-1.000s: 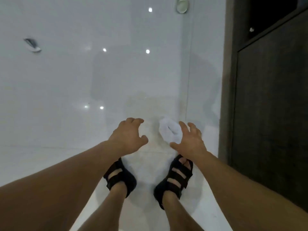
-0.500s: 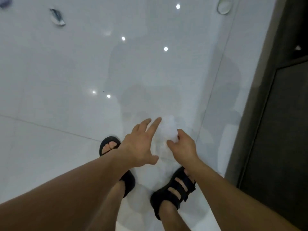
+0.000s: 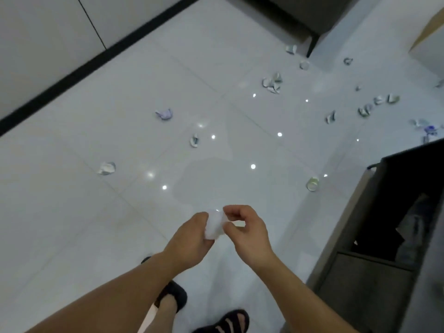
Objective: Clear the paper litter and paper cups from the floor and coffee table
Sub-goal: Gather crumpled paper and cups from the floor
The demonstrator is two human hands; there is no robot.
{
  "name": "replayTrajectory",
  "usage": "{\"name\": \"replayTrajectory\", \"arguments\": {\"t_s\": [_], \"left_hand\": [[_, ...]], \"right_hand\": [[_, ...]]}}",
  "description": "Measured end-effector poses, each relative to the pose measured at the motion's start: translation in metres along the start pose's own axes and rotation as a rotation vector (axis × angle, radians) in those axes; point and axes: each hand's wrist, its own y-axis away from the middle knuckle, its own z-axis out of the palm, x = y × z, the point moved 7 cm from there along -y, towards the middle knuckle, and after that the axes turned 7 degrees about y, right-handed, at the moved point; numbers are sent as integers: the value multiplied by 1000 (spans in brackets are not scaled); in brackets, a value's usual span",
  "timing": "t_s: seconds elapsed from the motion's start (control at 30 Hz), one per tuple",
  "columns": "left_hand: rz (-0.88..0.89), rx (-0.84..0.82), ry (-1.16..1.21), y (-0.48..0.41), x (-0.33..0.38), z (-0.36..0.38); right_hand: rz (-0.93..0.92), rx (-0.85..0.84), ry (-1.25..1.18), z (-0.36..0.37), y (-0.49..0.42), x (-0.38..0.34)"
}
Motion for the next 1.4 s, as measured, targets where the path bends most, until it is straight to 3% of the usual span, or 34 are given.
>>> {"name": "replayTrajectory", "arguments": {"t_s": [0.2, 0.43, 0.67, 0.83, 1.13, 1.4], "left_hand": [[-100, 65, -33, 41, -8, -118], [-304, 146, -232, 106, -70, -256], [-568, 205, -215, 146, -134, -340], [-643, 231, -294, 128, -170, -400], [-653, 235, -192, 33, -301, -455], [-624, 278, -170, -37, -502, -428]], "right_hand": [[-156, -121, 454, 53, -5, -105], [-264, -302, 999, 128, -30, -206], [-360, -442, 1140, 217, -69, -277], [-428, -516, 1205, 284, -119, -310], [-468, -588, 1329, 415, -261, -286], [-435, -621, 1424, 565, -389, -144]]}}
